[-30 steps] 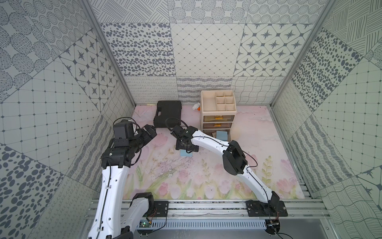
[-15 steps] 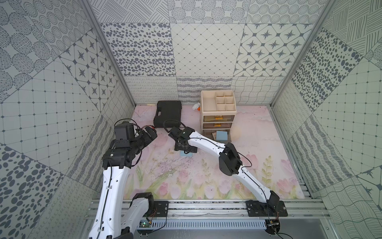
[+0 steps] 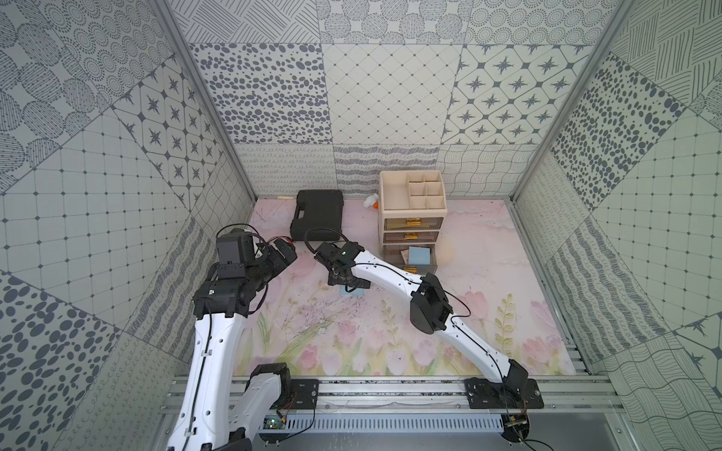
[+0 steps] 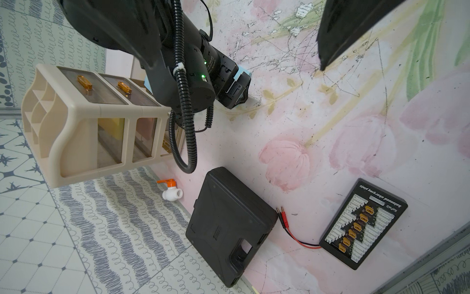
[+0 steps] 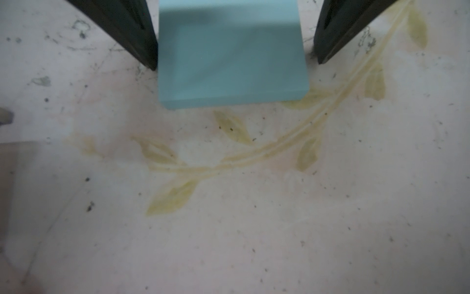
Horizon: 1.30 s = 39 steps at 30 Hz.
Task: Please put the sticky notes in the drawer by color
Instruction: Pick up the sticky notes from the center of the board.
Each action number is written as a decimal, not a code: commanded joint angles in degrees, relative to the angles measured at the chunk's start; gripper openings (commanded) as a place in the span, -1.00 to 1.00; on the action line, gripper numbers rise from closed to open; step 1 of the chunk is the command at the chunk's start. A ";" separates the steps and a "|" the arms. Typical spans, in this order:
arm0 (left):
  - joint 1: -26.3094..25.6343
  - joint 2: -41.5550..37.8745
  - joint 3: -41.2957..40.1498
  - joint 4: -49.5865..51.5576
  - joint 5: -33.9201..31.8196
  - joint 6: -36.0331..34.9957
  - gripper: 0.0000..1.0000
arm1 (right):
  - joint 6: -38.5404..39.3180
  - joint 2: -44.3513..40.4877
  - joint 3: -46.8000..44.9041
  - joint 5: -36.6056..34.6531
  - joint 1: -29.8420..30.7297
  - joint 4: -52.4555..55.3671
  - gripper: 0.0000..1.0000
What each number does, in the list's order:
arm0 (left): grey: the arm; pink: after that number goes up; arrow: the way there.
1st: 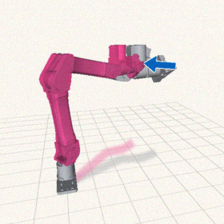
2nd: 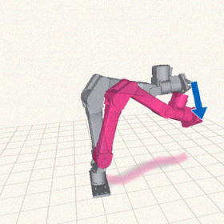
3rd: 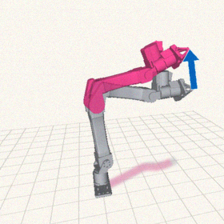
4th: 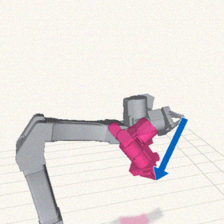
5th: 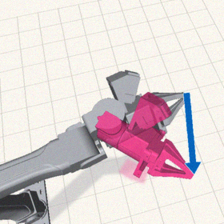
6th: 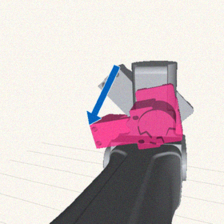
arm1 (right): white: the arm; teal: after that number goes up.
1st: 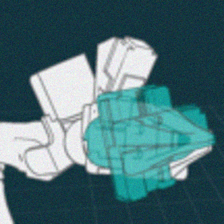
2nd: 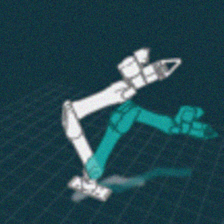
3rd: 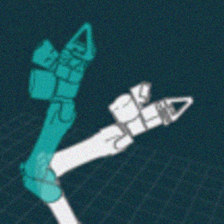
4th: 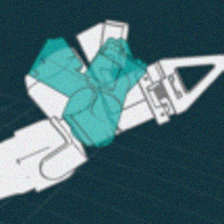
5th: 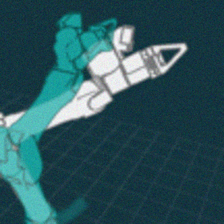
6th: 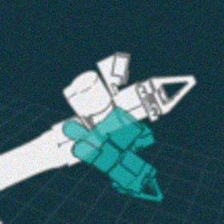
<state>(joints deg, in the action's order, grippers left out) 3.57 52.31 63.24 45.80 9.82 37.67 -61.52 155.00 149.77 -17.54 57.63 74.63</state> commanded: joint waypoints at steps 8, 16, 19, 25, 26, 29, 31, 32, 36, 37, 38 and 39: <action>0.16 0.77 1.29 -0.20 -0.85 -1.38 0.97 | -0.36 4.53 -1.65 -1.39 1.35 3.12 0.79; 0.21 0.94 1.62 -0.19 -0.52 -0.87 0.97 | 0.53 -1.73 -9.90 -2.56 1.44 -0.99 0.66; 0.19 1.03 1.63 -0.59 -0.60 -0.67 0.97 | 1.31 -4.73 -12.48 -3.82 1.44 -2.46 0.66; 0.20 1.28 1.45 -1.13 -0.51 -0.15 0.97 | 3.80 -9.07 -12.84 -7.90 1.35 -1.71 0.66; 0.18 1.31 1.36 -1.23 -0.42 -0.11 0.97 | 4.15 -9.57 -12.75 -8.39 1.35 -1.64 0.66; 0.21 1.54 1.45 -1.34 -0.13 0.10 0.97 | 5.01 -11.55 -12.31 -9.95 1.35 -1.11 0.66; 0.21 1.56 1.58 -1.24 -0.38 0.26 0.97 | 5.46 -13.14 -12.38 -11.34 1.28 -0.78 0.66; 0.23 1.56 1.62 -1.24 -0.48 0.22 0.97 | 5.87 -13.67 -12.25 -11.81 1.26 -0.64 0.66; 0.21 1.65 2.20 -0.97 -0.52 0.39 0.97 | 6.80 -16.65 -12.63 -14.08 1.26 0.25 0.67; 0.18 1.63 2.32 -0.98 -0.68 0.24 0.97 | 7.01 -17.58 -12.93 -14.53 1.26 0.29 0.67; 0.21 1.62 2.47 -0.93 -0.68 0.29 0.97 | 7.13 -18.36 -13.21 -14.83 1.18 0.31 0.68; 0.21 1.62 2.69 -0.89 -0.70 0.11 0.97 | 7.28 -19.36 -13.67 -15.12 1.09 0.30 0.67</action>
<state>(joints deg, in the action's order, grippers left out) 3.57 53.84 64.82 45.78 9.65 37.95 -55.33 139.92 136.84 -29.21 58.78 73.67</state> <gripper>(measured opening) 0.985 0.838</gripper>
